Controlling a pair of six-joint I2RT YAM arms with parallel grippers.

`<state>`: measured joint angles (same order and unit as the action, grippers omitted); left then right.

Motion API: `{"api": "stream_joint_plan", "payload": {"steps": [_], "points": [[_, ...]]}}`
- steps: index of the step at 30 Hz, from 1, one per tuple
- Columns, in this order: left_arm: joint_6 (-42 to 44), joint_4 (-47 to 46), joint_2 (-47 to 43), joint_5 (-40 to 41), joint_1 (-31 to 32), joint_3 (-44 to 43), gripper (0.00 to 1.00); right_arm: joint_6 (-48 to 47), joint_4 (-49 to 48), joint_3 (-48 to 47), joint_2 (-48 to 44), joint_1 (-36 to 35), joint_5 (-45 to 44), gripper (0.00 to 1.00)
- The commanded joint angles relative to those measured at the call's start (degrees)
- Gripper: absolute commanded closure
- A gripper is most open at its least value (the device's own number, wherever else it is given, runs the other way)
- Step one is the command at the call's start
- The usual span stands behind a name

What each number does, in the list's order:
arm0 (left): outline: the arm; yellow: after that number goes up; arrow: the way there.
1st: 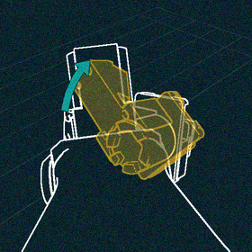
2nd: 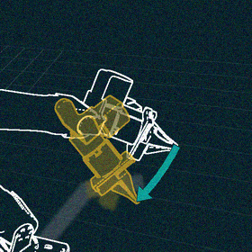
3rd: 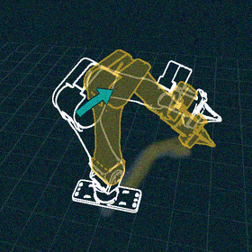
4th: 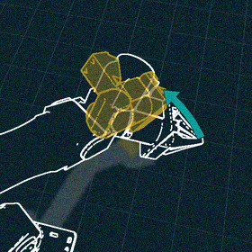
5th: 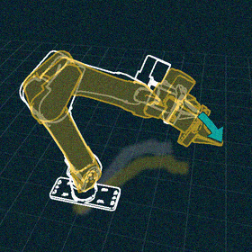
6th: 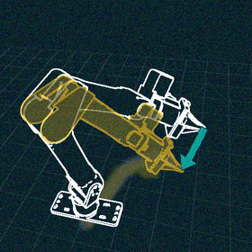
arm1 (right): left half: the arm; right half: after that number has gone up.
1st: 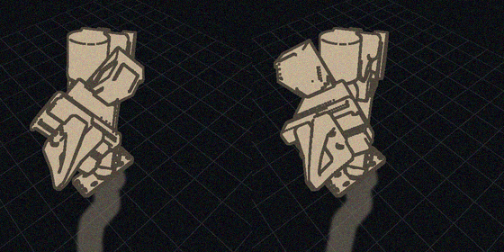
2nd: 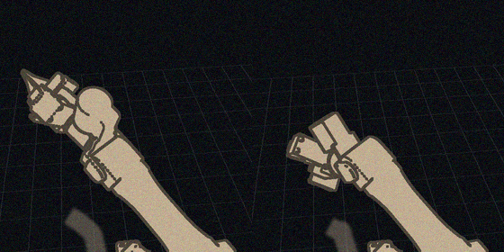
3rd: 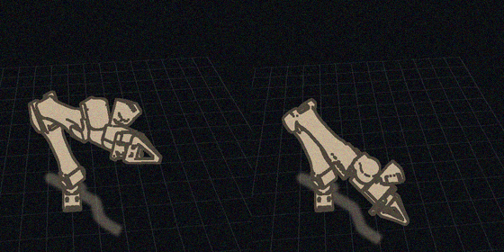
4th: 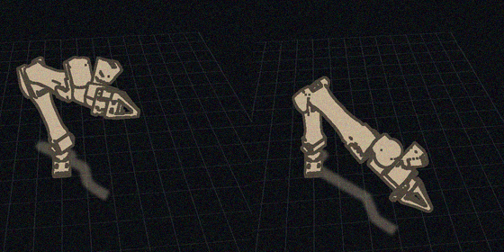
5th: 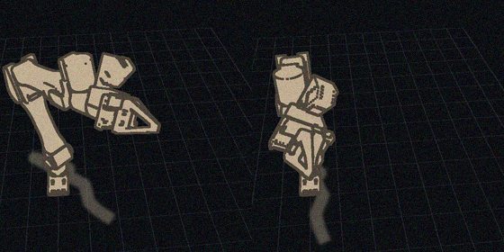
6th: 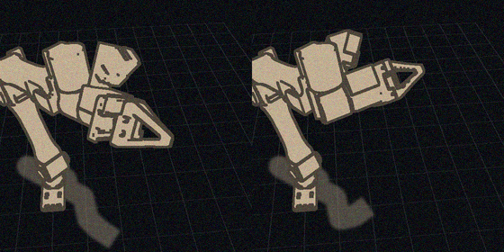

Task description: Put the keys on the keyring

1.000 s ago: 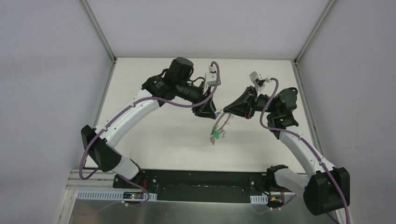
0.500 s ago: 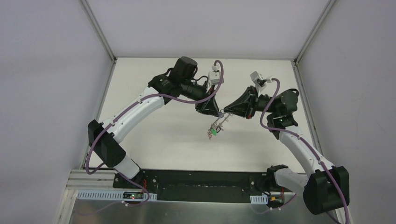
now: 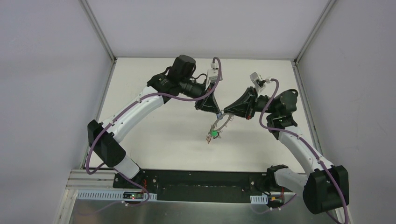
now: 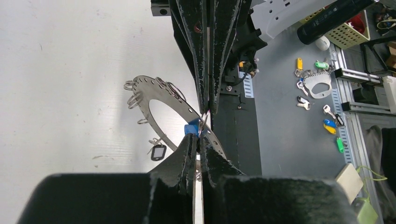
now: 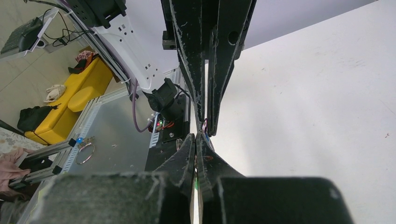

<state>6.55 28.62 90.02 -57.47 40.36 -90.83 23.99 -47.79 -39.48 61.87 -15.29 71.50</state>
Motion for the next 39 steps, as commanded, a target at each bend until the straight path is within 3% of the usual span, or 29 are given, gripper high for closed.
{"api": "stream_joint_plan", "payload": {"steps": [1,27,32,39], "points": [[-1.6,-3.3,0.2,-3.6,-0.6,-1.1,1.0,-0.2,-3.7,-0.6,-0.6,0.5,0.7,1.0],[-11.7,-5.1,6.5,-5.6,-0.6,-3.0,1.0,0.9,-6.6,0.5,-0.6,0.5,1.0,1.0],[-12.1,-5.1,6.9,-6.0,-0.5,-3.9,0.96,0.0,-5.6,0.5,-0.7,0.5,1.0,1.0],[-9.8,-4.1,5.0,-5.0,-0.6,-2.9,1.0,-3.2,-2.2,0.0,-1.2,0.6,1.7,1.0]]}}
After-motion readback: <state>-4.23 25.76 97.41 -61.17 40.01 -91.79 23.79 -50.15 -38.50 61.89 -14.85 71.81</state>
